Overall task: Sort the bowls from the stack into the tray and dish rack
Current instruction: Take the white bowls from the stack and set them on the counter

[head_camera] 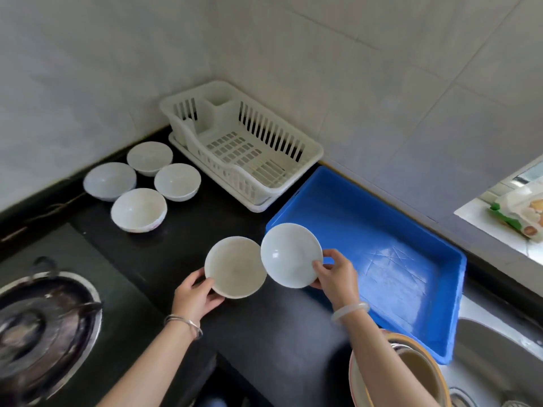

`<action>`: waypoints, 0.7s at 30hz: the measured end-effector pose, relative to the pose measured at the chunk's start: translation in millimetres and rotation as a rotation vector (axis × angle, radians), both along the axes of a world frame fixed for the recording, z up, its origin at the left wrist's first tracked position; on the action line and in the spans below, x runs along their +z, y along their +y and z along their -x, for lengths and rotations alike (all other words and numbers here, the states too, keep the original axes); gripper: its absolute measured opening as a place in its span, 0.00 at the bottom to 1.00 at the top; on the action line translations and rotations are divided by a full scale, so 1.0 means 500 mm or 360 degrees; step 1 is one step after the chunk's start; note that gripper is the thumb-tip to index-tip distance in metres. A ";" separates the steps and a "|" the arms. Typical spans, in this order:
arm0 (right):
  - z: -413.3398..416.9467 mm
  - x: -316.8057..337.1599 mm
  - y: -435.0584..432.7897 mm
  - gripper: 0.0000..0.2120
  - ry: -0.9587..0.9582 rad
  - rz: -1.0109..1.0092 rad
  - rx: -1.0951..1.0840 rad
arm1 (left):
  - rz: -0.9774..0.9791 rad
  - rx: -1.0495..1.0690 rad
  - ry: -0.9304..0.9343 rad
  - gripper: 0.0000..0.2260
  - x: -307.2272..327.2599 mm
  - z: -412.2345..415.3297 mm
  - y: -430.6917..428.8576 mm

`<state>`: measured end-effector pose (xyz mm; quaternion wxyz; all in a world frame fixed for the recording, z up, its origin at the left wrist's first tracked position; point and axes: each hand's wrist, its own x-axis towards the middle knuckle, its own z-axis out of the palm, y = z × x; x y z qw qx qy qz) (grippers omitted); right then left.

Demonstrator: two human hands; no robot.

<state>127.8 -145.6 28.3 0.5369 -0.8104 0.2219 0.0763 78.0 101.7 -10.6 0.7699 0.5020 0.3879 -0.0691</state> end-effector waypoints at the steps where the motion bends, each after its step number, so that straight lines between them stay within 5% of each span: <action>1: -0.015 0.000 0.020 0.08 0.0015 -0.0020 0.0030 | 0.0001 0.0072 -0.0007 0.14 0.000 0.001 0.021; 11: -0.158 -0.041 0.226 0.08 0.0148 -0.0098 0.0232 | 0.0067 0.0569 0.0006 0.14 -0.013 -0.013 0.155; 21: -0.233 -0.096 0.305 0.09 0.0256 -0.0104 0.0172 | 0.0171 0.0720 0.0050 0.15 -0.039 -0.041 0.186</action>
